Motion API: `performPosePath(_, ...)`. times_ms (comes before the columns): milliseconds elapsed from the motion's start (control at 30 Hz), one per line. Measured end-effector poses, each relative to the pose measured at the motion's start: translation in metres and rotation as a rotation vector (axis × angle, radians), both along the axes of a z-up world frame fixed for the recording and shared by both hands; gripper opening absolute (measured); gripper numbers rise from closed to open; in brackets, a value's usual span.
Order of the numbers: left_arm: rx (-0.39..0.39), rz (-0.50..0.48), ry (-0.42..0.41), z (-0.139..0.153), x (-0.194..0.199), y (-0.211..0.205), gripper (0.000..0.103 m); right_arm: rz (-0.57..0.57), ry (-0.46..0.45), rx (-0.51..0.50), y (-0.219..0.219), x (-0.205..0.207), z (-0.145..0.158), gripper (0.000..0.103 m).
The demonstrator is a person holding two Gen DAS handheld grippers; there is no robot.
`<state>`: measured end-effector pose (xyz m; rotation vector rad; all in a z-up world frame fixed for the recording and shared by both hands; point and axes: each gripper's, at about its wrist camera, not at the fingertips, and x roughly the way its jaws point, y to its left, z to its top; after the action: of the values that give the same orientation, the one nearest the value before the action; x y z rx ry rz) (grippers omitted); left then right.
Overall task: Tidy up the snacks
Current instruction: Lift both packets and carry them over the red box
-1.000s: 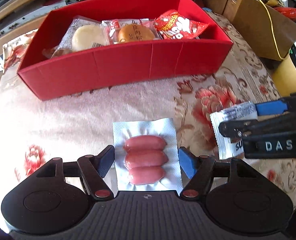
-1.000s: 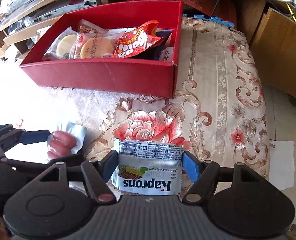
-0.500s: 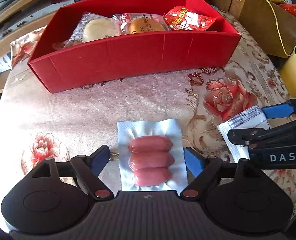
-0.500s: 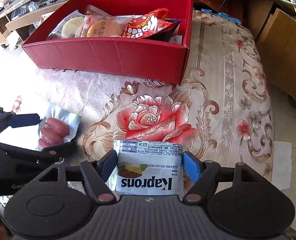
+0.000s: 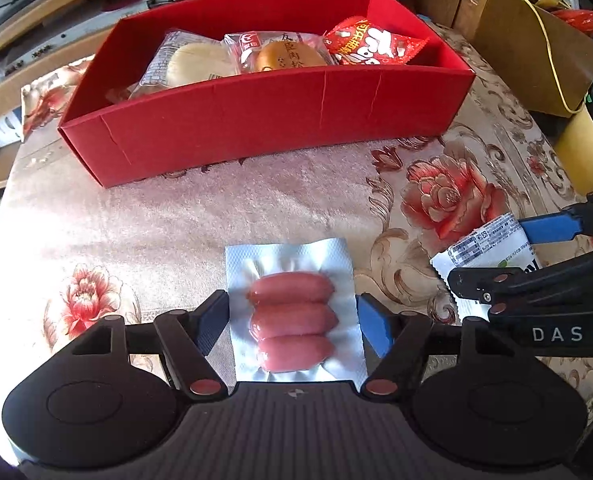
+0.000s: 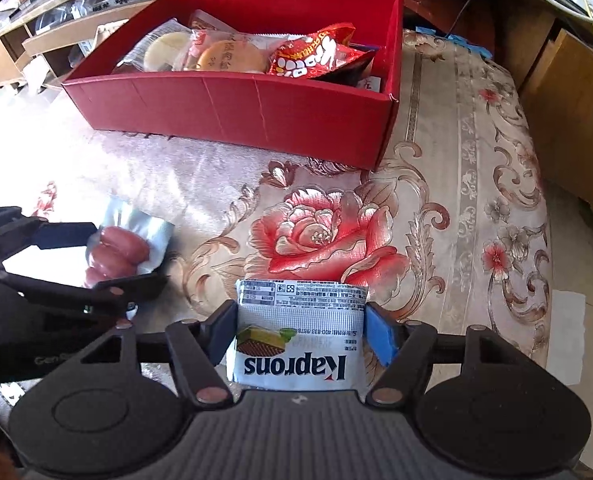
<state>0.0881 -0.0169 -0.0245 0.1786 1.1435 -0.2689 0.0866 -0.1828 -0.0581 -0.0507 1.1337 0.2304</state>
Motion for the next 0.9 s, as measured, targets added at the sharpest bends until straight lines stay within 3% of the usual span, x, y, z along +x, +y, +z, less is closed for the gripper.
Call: performPosePath(900,-0.079,0.027,-0.082,0.036,-0.027,0.013,0.075,-0.038,-0.096,0.034,0.002,-0.029,0.039,0.065)
